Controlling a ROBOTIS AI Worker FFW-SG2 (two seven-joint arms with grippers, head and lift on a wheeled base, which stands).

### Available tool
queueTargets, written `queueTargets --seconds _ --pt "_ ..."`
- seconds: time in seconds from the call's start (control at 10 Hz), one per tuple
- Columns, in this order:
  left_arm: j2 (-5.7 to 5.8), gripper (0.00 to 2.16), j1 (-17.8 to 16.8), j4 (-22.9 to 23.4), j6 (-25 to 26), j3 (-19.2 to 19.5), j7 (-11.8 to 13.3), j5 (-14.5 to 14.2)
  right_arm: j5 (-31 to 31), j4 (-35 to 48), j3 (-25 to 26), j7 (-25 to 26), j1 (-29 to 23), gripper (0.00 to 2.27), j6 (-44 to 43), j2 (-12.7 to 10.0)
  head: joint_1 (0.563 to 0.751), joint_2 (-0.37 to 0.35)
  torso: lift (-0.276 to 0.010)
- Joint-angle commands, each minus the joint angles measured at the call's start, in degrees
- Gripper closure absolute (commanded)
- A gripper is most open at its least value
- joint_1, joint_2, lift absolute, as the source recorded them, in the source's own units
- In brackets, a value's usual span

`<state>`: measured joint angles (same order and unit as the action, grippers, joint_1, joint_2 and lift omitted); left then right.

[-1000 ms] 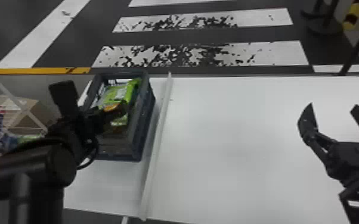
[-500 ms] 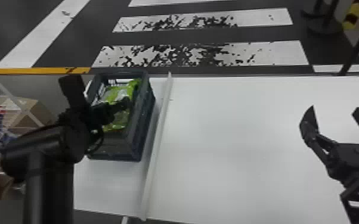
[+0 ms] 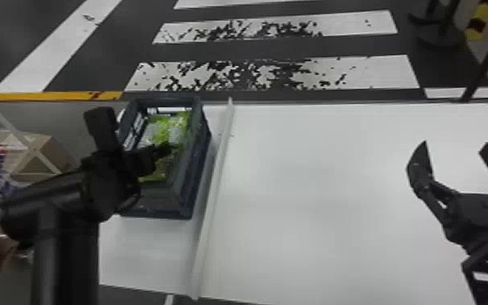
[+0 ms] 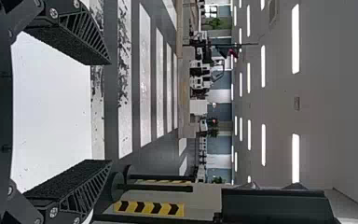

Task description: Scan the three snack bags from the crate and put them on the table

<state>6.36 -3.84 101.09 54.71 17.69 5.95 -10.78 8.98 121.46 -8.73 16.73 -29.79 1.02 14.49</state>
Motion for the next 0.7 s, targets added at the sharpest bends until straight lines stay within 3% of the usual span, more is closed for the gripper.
queueTargets --seconds 0.0,0.3,0.6 --pt "-0.04 2.13 0.77 -0.45 0.09 0.5 0.2 -0.12 0.08 0.09 -0.32 0.15 -0.09 0.14 -0.89 -0.08 0.695 0.17 -0.094" --pt "-0.12 2.13 1.91 0.69 -0.08 2.35 -0.15 -1.18 0.08 0.09 -0.59 0.15 -0.09 0.14 -1.41 -0.25 0.695 0.184 -0.094" --pt "-0.04 2.13 4.02 6.93 0.09 3.49 -0.59 -4.08 0.17 0.09 -0.59 0.76 -0.09 0.14 -2.64 -0.34 0.695 0.2 -0.094"
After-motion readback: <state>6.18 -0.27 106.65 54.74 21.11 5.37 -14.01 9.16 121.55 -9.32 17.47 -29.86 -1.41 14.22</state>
